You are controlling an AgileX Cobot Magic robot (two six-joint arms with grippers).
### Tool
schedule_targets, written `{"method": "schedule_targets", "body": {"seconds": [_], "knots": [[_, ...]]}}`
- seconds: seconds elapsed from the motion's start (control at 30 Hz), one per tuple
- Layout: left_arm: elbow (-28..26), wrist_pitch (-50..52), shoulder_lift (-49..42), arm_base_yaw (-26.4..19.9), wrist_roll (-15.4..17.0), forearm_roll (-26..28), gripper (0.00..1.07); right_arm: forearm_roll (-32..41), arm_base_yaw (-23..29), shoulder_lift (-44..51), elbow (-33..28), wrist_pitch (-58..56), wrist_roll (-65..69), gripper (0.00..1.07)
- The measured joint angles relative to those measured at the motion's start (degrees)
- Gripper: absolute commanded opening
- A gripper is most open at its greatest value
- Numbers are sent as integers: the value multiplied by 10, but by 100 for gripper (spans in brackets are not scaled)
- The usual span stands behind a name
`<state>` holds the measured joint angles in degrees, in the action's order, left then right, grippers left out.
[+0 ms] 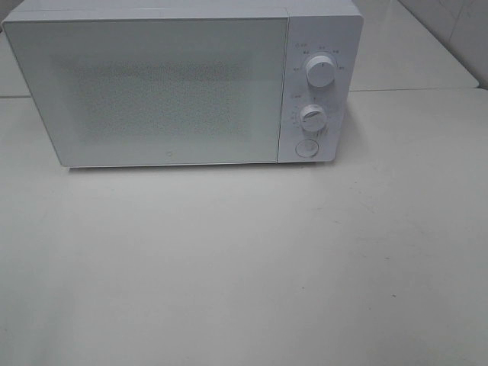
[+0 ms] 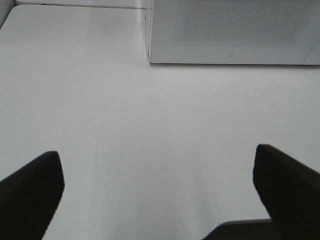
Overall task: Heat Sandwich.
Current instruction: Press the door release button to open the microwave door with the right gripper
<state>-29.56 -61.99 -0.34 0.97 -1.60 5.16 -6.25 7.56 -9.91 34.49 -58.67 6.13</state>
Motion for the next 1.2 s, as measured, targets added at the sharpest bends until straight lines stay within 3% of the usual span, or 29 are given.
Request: {"method": "schedule_targets", "body": {"seconds": [0.3, 1.2], "knots": [[0, 0, 0, 0, 0, 0, 97, 2, -61, 92, -45, 1, 1, 76], [0, 0, 0, 0, 0, 0, 97, 2, -65, 100, -54, 18, 1, 76]]}}
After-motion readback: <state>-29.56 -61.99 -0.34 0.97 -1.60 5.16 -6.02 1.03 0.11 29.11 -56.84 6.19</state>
